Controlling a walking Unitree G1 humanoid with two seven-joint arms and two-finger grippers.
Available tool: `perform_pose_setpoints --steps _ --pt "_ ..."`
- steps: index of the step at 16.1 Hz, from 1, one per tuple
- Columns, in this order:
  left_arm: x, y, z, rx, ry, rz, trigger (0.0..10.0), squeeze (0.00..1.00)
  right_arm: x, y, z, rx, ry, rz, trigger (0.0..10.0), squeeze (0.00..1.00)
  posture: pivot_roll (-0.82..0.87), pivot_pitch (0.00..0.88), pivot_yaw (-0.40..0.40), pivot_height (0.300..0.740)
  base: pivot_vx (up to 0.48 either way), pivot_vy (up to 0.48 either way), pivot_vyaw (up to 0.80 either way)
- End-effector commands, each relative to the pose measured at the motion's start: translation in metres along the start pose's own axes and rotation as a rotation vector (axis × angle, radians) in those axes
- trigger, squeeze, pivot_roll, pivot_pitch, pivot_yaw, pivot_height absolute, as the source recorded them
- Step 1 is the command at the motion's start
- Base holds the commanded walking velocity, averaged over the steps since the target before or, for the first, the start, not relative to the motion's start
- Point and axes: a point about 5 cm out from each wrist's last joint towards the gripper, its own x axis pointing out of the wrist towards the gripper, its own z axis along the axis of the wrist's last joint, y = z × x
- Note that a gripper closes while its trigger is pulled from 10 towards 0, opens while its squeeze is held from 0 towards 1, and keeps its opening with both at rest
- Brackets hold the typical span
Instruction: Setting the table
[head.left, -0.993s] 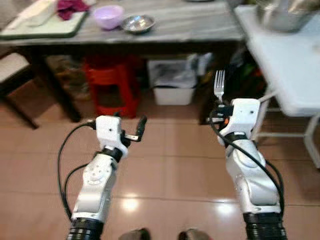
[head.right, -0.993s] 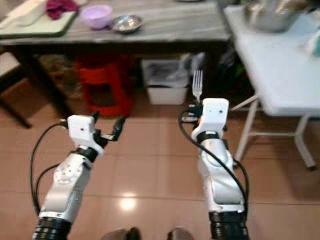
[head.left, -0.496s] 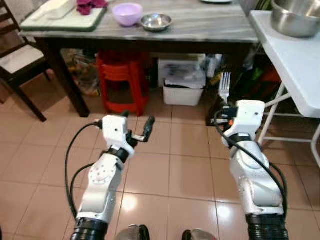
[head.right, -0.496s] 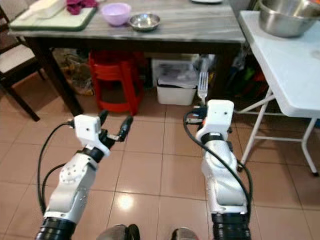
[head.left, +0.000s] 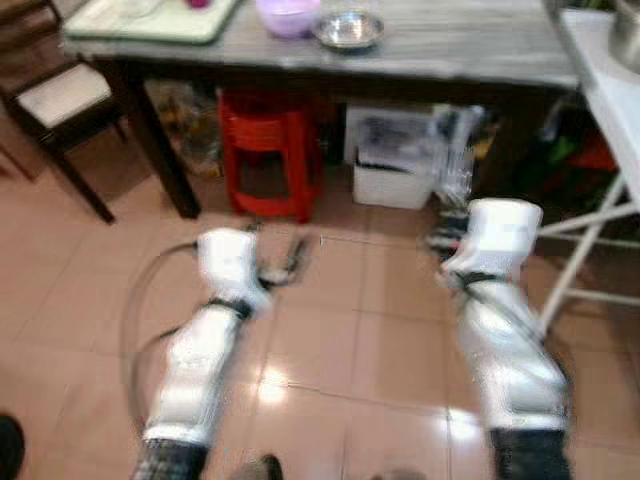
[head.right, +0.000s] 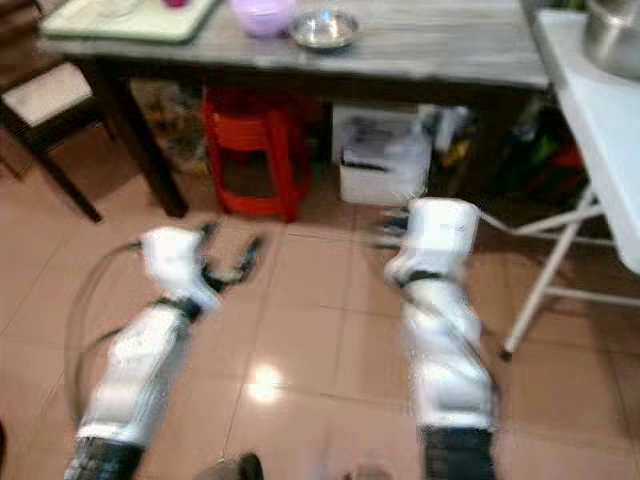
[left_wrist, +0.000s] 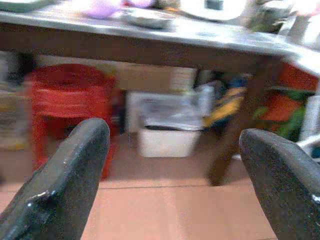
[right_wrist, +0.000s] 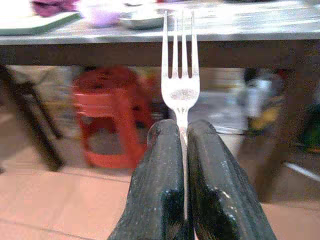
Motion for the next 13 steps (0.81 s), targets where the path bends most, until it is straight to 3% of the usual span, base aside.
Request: perform_pose_setpoints --steps 1,6,13 --pt "0.002 -0.010 0.002 -0.015 -0.012 -0.031 10.0 0.00 -0.002 -0.012 0.002 -0.016 -0.012 -0.040 10.0 0.00 -0.18 0.171 0.027 0.740 0.368 0.000 0.51" --pt "0.002 -0.010 0.002 -0.019 -0.014 -0.032 10.0 0.00 -0.004 -0.013 0.002 -0.023 -0.014 -0.037 10.0 0.00 -0.18 0.171 0.025 0.740 0.376 0.000 0.50" --pt "-0.016 0.005 -0.002 0.001 0.012 0.020 10.0 0.00 -0.026 -0.045 0.000 -0.120 -0.032 -0.113 10.0 0.00 -0.18 0.164 0.026 0.740 0.374 0.000 0.00"
